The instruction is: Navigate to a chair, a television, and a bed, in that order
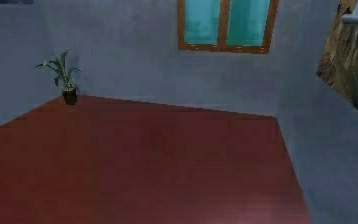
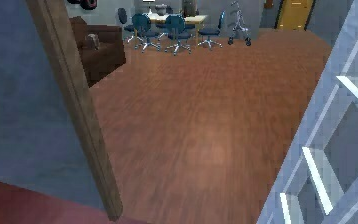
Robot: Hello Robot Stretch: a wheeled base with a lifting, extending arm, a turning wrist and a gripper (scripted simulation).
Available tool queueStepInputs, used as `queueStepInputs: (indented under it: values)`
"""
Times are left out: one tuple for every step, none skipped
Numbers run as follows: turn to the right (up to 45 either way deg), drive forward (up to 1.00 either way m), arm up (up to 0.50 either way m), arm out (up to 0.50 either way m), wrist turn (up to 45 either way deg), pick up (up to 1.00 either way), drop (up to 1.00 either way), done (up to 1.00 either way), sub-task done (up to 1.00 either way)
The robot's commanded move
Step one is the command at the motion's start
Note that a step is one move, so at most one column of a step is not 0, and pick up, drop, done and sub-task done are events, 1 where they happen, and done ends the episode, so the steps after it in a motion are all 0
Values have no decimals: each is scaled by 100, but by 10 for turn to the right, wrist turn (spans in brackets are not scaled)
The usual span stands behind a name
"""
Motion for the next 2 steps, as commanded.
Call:
queueStepInputs:
  values:
    - [120, 0, 0, 0, 0, 0, 0, 0, 0]
    - [0, 15, 0, 0, 0, 0, 0, 0, 0]
